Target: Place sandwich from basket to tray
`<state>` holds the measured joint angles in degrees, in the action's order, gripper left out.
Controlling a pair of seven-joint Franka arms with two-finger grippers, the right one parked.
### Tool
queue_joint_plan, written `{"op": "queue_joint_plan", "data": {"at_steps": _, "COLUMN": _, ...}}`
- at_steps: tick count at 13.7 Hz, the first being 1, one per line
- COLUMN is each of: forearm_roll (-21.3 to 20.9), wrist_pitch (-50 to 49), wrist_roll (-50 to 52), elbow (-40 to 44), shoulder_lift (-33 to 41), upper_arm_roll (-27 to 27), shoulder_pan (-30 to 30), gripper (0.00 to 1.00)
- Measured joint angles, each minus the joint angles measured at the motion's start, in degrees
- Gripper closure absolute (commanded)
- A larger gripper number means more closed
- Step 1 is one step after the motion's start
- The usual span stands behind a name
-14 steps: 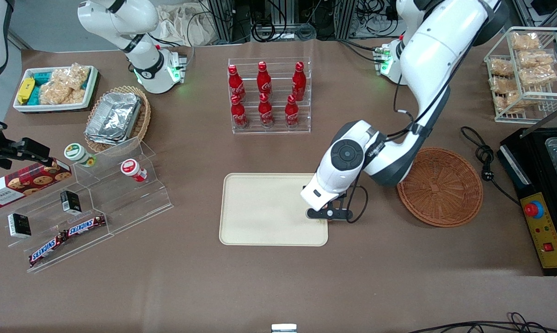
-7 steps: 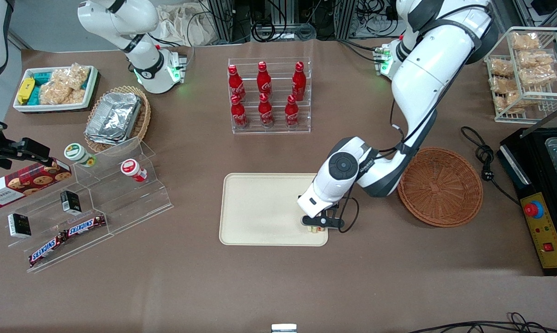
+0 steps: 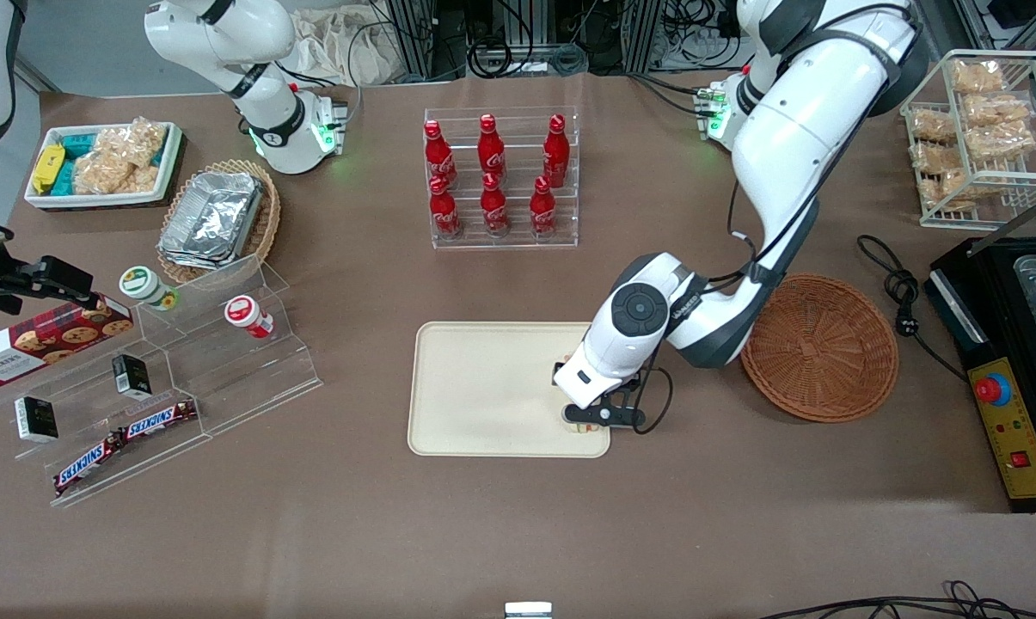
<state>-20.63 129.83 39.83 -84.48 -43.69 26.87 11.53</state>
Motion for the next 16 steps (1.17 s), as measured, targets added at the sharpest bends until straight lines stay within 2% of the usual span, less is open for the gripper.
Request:
{"op": "queue_joint_plan", "data": {"at_steps": 3, "forearm_roll": 0.0, "wrist_pitch": -12.2, "wrist_roll": 0.0, "elbow": 1.3, "shoulder_lift": 8.6, "upper_arm_roll": -0.1, "shoulder_pan": -0.9, "gripper": 0.01}}
{"op": "queue_joint_plan", "data": {"at_steps": 6, "forearm_roll": 0.1, "wrist_pitch": -20.0, "wrist_roll": -1.1, "elbow": 1.3, "shoulder_lift": 17.0, "upper_arm_roll": -0.2, "shoulder_pan": -5.3, "gripper": 0.01}}
{"op": "queue_joint_plan", "data": {"at_steps": 10, "forearm_roll": 1.2, "wrist_pitch": -28.5, "wrist_roll": -13.2, "elbow": 1.1, "shoulder_lift": 23.2, "upper_arm_roll": -0.2, "shoulder_pan": -11.6, "gripper": 0.01}}
{"op": "queue_joint_plan", "data": {"at_steps": 12, "forearm_roll": 3.6, "wrist_pitch": -31.2, "wrist_roll": -15.7, "elbow": 1.0, "shoulder_lift": 26.1, "upper_arm_roll": -0.3, "shoulder_pan": -13.9, "gripper": 0.01}}
{"op": "queue_joint_plan", "data": {"at_steps": 16, "forearm_roll": 5.2, "wrist_pitch": -37.1, "wrist_roll": -18.3, "elbow": 1.0, "shoulder_lift": 30.6, "upper_arm_roll": -0.8, "shoulder_pan": -18.2, "gripper": 0.01}}
